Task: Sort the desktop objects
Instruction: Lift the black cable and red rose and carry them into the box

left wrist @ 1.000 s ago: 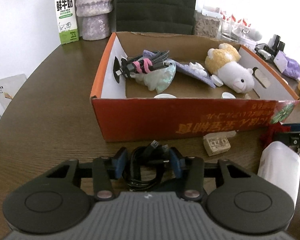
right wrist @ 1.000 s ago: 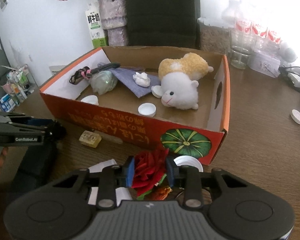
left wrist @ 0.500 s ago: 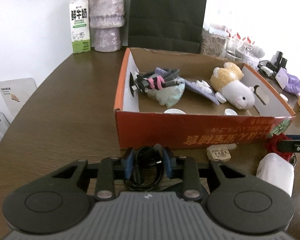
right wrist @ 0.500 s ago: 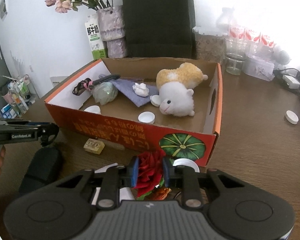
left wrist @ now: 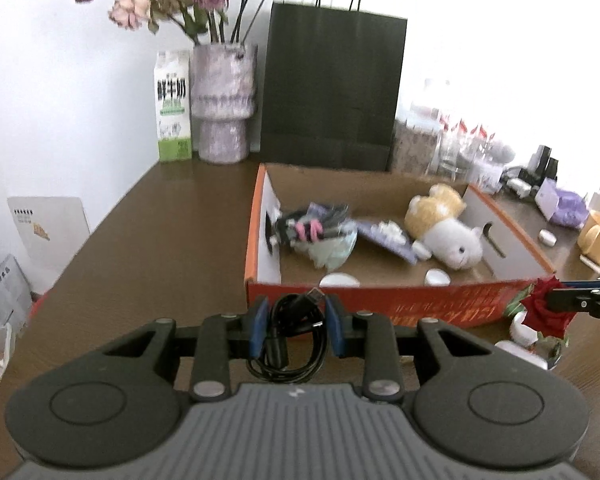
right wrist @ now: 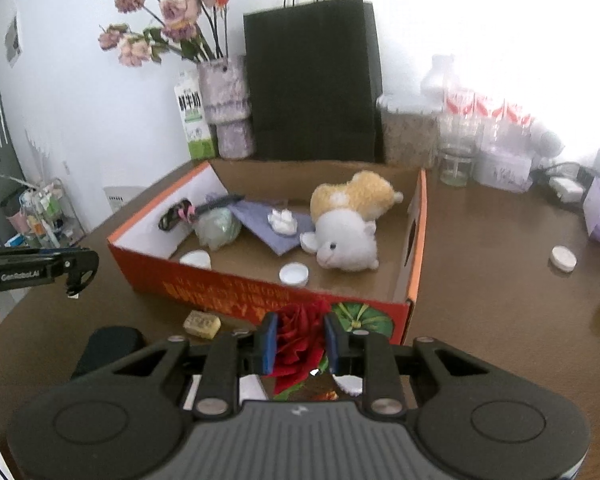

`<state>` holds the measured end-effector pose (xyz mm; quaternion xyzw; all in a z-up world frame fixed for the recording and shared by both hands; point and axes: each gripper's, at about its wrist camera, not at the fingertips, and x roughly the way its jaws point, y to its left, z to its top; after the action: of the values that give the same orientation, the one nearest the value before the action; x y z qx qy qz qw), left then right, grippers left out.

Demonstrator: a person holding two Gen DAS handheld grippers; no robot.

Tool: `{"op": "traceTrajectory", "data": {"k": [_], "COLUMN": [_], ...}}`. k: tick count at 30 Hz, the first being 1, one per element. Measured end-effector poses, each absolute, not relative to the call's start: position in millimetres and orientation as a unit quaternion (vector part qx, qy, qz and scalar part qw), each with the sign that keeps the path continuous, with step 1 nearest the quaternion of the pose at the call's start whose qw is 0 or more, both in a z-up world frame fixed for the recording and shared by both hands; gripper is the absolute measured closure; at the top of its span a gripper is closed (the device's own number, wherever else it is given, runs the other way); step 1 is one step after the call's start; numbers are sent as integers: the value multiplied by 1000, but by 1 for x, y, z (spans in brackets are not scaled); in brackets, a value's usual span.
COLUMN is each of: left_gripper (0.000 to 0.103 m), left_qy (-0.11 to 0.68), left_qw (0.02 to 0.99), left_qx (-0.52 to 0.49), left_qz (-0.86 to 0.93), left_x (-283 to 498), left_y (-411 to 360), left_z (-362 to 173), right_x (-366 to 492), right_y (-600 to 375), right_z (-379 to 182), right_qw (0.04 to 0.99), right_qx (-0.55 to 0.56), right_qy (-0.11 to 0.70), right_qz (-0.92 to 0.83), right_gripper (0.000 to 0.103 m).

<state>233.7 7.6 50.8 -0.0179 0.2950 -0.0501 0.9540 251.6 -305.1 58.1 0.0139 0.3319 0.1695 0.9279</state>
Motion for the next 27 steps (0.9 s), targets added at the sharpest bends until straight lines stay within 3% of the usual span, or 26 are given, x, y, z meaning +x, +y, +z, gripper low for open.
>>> {"op": "traceTrajectory", "data": {"k": [15,27], "left_gripper": [72,72], "left_qy": [196,214], "left_qw": [977,972], "left_qx": [-39,-46], "left_qz": [-77,-84], "left_x": [253,304], "left_y": [-25,-40], "left_z": [105,71], "right_x": [278,325], "right_y": [-287,-262], "right_z": [107,67], "right_qw": [956,953], "right_qx": [43,83], "right_qy": [233,245], "right_qz": [172,156], "right_gripper": [80,80]}}
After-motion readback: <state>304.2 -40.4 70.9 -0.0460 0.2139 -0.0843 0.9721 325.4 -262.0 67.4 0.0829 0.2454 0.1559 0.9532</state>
